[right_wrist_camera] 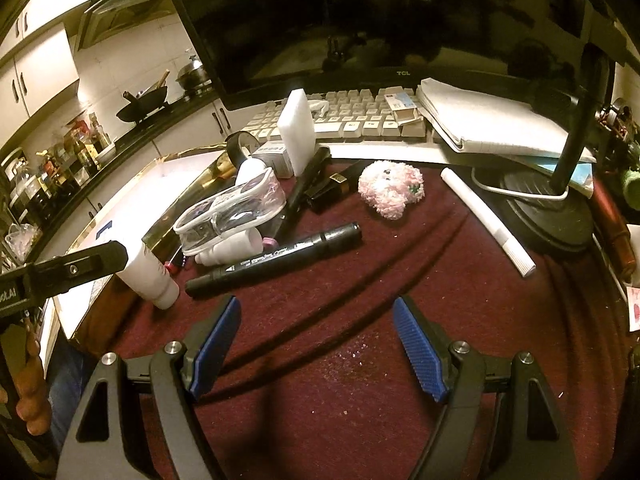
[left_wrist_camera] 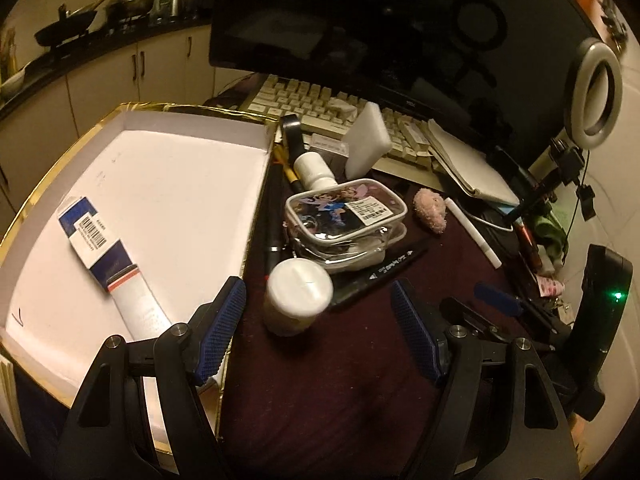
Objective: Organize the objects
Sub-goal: 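Move the left gripper back to the desk toward the white round jar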
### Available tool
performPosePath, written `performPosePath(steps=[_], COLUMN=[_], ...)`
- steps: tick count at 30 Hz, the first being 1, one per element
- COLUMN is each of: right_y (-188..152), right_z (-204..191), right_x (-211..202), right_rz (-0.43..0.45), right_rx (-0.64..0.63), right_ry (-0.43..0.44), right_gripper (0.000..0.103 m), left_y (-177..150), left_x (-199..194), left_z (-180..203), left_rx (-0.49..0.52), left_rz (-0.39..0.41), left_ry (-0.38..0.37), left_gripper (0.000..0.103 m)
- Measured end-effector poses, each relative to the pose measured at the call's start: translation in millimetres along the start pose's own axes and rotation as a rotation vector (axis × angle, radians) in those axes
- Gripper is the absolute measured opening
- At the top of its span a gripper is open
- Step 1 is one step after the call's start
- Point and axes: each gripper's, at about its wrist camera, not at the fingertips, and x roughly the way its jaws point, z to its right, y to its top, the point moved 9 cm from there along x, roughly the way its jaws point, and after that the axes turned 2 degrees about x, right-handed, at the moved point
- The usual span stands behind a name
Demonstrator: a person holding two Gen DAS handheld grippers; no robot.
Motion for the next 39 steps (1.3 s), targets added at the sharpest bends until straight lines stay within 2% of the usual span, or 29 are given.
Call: performPosePath(steps=[16,27,33,37,39], right_y=[0.0,-0.7,-0.8,-0.2,0.7], right_z=[2.9,5.2,5.1,6.3,7.4], right_x=[1.6,4.1,3.8,3.5,3.2], right_rz=[-0.006,-0.010,-0.009,-0.007,-0.004], right_rx=[0.006,0.012,0.013,0.015,0.018], right_ry=[-0.002,-0.006,-0.007,-0.008,-0.010], right_gripper=[0.079,0.079,0.079,0.079,0.079], left_y=[1.3,3.4,3.8,2.5,2.5], left_x=[12.8,18.3,27.6,33.5,34.1], left_z=[12.0,12.1,7.5,3.1,2.8], left_rx=[0.056,0.057,0.056,0.063,0.066], left_rz=[0.003,0.007,-0.003,-0.010,-0.002], left_ry=[0.003,0.007,0.023,0.045,0.046], left_gripper=[0.075,0.072,0.064,0.041,0.041])
